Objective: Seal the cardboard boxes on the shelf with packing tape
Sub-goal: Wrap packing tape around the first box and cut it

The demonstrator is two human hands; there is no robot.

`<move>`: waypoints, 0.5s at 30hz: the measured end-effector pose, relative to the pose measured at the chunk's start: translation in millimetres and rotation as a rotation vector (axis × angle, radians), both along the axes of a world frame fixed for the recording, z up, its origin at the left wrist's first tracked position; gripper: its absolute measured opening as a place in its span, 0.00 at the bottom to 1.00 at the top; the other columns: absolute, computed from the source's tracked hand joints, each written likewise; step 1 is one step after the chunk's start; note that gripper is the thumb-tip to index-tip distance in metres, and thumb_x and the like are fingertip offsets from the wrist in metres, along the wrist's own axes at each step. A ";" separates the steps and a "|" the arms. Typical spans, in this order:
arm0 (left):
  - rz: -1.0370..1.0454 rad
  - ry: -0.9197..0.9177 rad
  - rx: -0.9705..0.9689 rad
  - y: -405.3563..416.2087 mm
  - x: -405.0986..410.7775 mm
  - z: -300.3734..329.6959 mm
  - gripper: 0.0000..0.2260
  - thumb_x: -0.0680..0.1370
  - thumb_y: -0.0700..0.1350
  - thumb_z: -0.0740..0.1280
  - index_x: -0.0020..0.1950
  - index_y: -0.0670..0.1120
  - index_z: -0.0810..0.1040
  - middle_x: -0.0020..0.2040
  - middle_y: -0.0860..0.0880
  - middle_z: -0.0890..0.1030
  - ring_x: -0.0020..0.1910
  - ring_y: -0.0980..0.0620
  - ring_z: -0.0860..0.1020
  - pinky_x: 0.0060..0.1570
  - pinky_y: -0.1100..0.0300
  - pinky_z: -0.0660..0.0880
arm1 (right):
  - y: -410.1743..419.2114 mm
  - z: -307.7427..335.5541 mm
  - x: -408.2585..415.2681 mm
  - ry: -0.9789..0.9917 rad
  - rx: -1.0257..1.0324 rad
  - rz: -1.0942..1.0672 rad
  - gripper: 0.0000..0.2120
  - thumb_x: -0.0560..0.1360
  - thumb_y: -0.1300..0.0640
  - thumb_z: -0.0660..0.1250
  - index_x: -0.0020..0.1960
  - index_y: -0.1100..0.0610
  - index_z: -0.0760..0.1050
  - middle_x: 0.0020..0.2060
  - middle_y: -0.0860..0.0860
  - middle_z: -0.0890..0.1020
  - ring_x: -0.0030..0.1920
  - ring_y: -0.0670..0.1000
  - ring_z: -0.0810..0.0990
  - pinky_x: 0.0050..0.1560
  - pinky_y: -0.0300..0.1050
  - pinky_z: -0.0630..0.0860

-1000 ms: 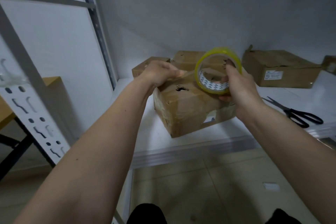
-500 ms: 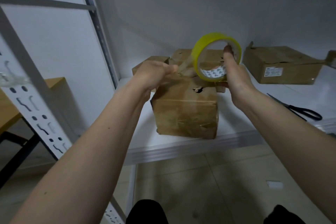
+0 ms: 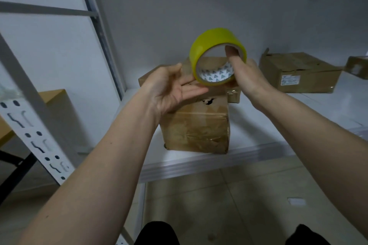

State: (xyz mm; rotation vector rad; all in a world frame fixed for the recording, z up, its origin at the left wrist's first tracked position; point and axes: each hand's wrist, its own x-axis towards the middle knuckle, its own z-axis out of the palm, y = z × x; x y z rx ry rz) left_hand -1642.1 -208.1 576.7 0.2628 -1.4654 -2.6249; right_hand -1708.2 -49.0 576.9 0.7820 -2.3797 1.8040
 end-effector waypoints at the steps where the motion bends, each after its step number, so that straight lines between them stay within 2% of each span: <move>1: -0.039 0.013 0.059 1.0 1.0 0.9 0.14 0.85 0.45 0.54 0.57 0.37 0.75 0.52 0.33 0.82 0.46 0.35 0.83 0.45 0.38 0.79 | -1.5 3.8 -2.3 0.023 0.017 0.006 0.24 0.80 0.39 0.53 0.44 0.55 0.78 0.42 0.54 0.82 0.44 0.51 0.79 0.46 0.45 0.73; 3: -0.065 0.023 0.094 4.6 1.5 -0.4 0.15 0.84 0.46 0.59 0.59 0.36 0.76 0.51 0.32 0.82 0.45 0.33 0.83 0.44 0.37 0.79 | -1.8 10.1 -6.9 0.032 0.078 0.026 0.20 0.79 0.39 0.56 0.39 0.52 0.75 0.36 0.49 0.79 0.38 0.48 0.76 0.43 0.44 0.71; 4: -0.057 0.026 0.119 5.3 0.7 -2.1 0.15 0.83 0.46 0.60 0.60 0.35 0.76 0.50 0.32 0.82 0.45 0.33 0.83 0.43 0.38 0.79 | -0.5 11.8 -10.0 0.011 0.105 0.059 0.19 0.78 0.38 0.59 0.40 0.52 0.76 0.36 0.50 0.79 0.37 0.49 0.76 0.43 0.45 0.71; 6: -0.014 0.029 0.194 2.8 -1.2 -4.4 0.15 0.83 0.45 0.62 0.63 0.35 0.76 0.52 0.31 0.82 0.49 0.34 0.83 0.44 0.38 0.78 | 4.4 9.5 -15.7 -0.042 0.168 0.121 0.20 0.72 0.37 0.67 0.48 0.54 0.79 0.41 0.51 0.82 0.40 0.50 0.79 0.44 0.46 0.75; 8: 0.051 0.039 0.264 -3.3 -3.8 -6.2 0.14 0.83 0.41 0.61 0.65 0.35 0.75 0.59 0.32 0.80 0.56 0.35 0.80 0.45 0.37 0.77 | 10.2 1.0 -21.3 -0.031 0.269 0.137 0.19 0.70 0.43 0.73 0.53 0.56 0.79 0.45 0.51 0.81 0.44 0.49 0.80 0.48 0.45 0.77; 11: 0.132 0.029 0.321 -9.7 -9.7 -9.5 0.10 0.84 0.39 0.59 0.55 0.34 0.77 0.65 0.35 0.77 0.65 0.34 0.75 0.47 0.35 0.75 | 11.3 -11.8 -24.5 0.116 0.418 0.149 0.12 0.69 0.57 0.76 0.51 0.57 0.81 0.43 0.48 0.81 0.46 0.47 0.80 0.52 0.42 0.77; 13: 0.166 0.008 0.314 -9.9 -14.2 -9.3 0.11 0.84 0.40 0.57 0.52 0.36 0.77 0.67 0.37 0.77 0.67 0.35 0.74 0.51 0.40 0.74 | 7.4 -13.3 -23.1 0.254 0.506 0.158 0.10 0.69 0.59 0.76 0.51 0.57 0.83 0.41 0.45 0.82 0.44 0.43 0.80 0.49 0.38 0.77; 15: 0.212 -0.022 0.271 -10.4 -19.3 -6.8 0.13 0.85 0.40 0.54 0.52 0.37 0.76 0.67 0.38 0.76 0.67 0.37 0.74 0.58 0.42 0.73 | 4.0 -10.1 -24.7 0.358 0.575 0.178 0.11 0.70 0.58 0.76 0.52 0.57 0.83 0.42 0.45 0.82 0.45 0.43 0.80 0.43 0.30 0.73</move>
